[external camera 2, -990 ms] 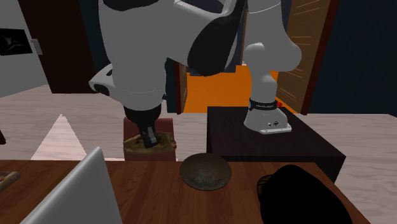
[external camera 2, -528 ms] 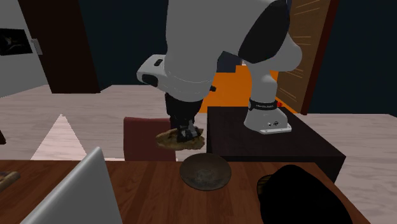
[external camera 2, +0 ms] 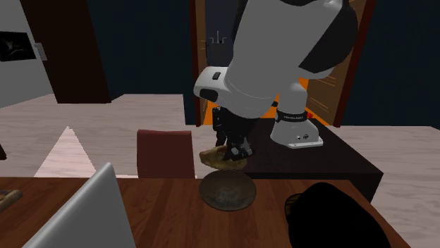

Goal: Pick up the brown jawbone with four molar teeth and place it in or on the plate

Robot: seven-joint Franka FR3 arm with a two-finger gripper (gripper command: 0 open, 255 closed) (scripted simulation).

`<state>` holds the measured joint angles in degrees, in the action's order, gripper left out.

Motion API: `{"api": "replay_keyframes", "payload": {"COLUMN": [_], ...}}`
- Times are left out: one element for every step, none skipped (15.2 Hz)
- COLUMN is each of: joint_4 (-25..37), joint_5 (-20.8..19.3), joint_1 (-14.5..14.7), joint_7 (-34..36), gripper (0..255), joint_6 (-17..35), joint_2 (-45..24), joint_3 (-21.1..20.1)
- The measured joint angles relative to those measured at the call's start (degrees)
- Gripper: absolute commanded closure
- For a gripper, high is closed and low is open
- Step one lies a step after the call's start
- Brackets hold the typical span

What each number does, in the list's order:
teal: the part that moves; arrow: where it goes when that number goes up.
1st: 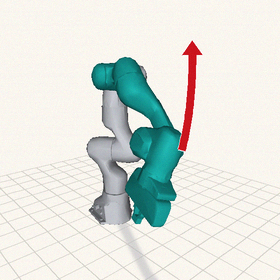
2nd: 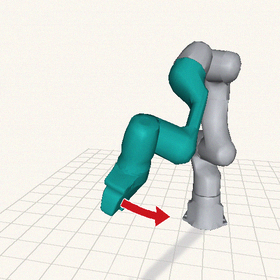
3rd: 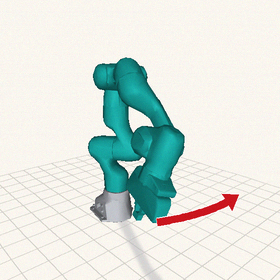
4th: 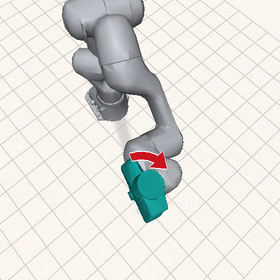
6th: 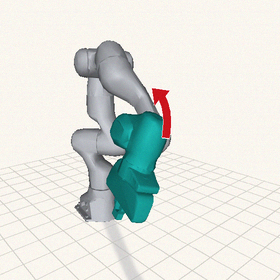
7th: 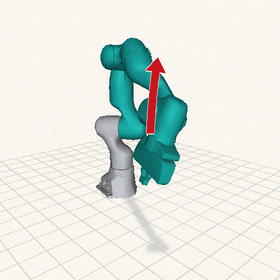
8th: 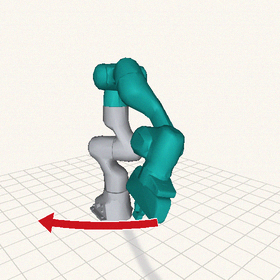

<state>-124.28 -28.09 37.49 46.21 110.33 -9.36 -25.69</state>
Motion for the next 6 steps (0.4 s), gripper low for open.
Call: {"api": "replay_keyframes", "payload": {"joint_4": [-0.36,-0.54,-0.46,-0.81,-1.03,-0.97], "joint_5": [-0.28,-0.65,-1.08,-1.47,-1.82,-2.27], "joint_1": [0.03,0.05,0.09,0.09,0.11,0.19], "joint_7": [0.42,0.82,1.22,1.65,2.04,2.51], "gripper": [255,255,255,255,255,255], "joint_6": [0.57,1.09,1.52,2.19,2.75,3.21], "joint_2": [-0.37,-0.89,-1.57,-2.04,-2.52,-3.25], "joint_3": [0.05,0.14,0.26,0.37,0.47,0.59]}}
